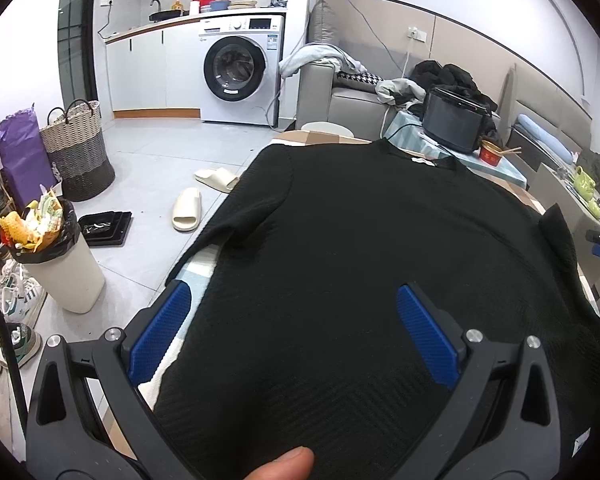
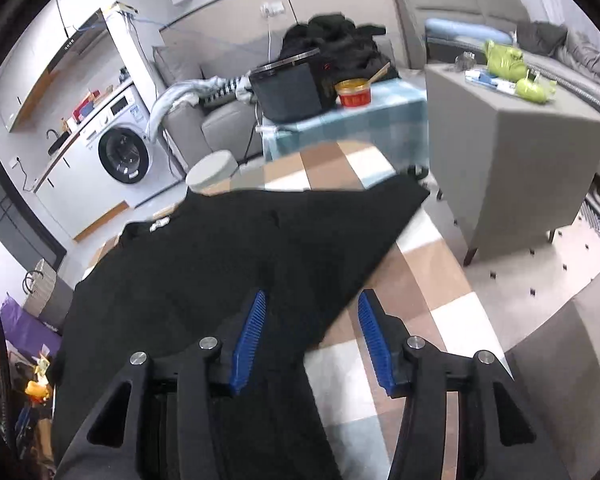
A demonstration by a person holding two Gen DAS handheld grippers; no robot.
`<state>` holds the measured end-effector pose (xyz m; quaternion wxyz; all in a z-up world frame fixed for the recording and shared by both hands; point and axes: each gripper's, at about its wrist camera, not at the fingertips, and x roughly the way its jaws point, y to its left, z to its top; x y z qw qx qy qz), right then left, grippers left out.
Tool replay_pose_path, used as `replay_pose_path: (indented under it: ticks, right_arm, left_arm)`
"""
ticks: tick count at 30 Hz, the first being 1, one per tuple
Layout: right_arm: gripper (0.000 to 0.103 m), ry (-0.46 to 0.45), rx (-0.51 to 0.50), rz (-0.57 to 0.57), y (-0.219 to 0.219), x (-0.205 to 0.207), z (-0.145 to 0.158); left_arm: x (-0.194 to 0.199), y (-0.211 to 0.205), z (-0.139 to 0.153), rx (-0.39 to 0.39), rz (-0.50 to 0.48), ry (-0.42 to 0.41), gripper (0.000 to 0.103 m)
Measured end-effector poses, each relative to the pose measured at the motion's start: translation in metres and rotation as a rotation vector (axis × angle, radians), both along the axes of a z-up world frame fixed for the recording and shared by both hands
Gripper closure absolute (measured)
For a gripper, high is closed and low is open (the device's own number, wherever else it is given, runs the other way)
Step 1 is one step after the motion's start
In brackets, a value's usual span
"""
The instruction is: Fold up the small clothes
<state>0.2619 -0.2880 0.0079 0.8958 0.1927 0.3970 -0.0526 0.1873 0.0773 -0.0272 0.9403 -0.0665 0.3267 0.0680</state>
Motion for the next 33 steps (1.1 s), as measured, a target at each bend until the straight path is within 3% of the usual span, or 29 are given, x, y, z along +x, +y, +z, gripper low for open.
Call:
replay_pose_path:
  ticks: [3, 9, 10, 11, 12, 13, 16, 19, 21, 23, 25, 28, 30, 33]
  right_arm:
    - [0.042, 0.0, -0.013, 0.029, 0.005, 0.019, -0.006]
    - [0.044, 0.023, -0.081, 0.006, 0.022, 0.067, -0.028]
    - [0.049, 0.025, -0.085, -0.002, 0.021, 0.072, -0.034]
    - [0.076, 0.033, -0.084, -0.009, 0.019, 0.077, -0.038]
    - [0.097, 0.036, -0.087, -0.015, 0.016, 0.077, -0.04]
    - [0.097, 0.02, -0.087, -0.033, 0.013, 0.072, -0.037]
    - [0.097, -0.175, -0.016, -0.031, 0.002, 0.04, -0.01]
    - [0.097, -0.275, -0.001, 0.099, 0.015, 0.026, 0.013]
    - [0.097, -0.269, 0.02, 0.275, 0.039, 0.028, 0.02]
    - [0.097, -0.214, -0.043, 0.416, 0.073, 0.033, 0.016]
    - [0.094, -0.138, -0.105, 0.482, 0.095, 0.037, 0.003]
    - [0.079, 0.015, -0.174, 0.517, 0.11, 0.046, -0.023]
    - [0.061, 0.044, -0.174, 0.533, 0.112, 0.043, -0.032]
    - [0.05, 0.011, -0.127, 0.49, 0.095, 0.026, -0.031]
  left_arm:
    - [0.004, -0.007, -0.001, 0.004, -0.018, 0.003, 0.001]
    - [0.004, -0.012, -0.002, 0.013, -0.011, 0.004, 0.001]
    - [0.004, -0.011, -0.003, 0.011, -0.004, 0.007, 0.001]
    - [0.003, -0.009, -0.004, 0.01, 0.004, 0.01, 0.001]
    - [0.002, -0.007, -0.004, 0.008, 0.01, 0.011, 0.001]
    - [0.001, -0.004, -0.004, 0.005, 0.017, 0.013, 0.001]
    - [-0.002, 0.0, -0.005, -0.004, 0.028, 0.012, 0.001]
    - [-0.003, 0.001, -0.005, -0.004, 0.024, 0.009, 0.001]
    - [-0.003, -0.001, -0.004, -0.001, 0.016, 0.009, 0.001]
    - [-0.004, -0.004, -0.003, 0.006, 0.012, 0.005, 0.001]
    - [-0.008, -0.004, -0.001, 0.006, 0.012, -0.003, 0.001]
    - [-0.014, -0.002, 0.001, 0.003, 0.022, -0.01, 0.001]
    - [-0.016, 0.0, 0.0, -0.001, 0.028, -0.006, 0.001]
    - [-0.019, 0.002, 0.0, -0.001, 0.033, -0.002, 0.001]
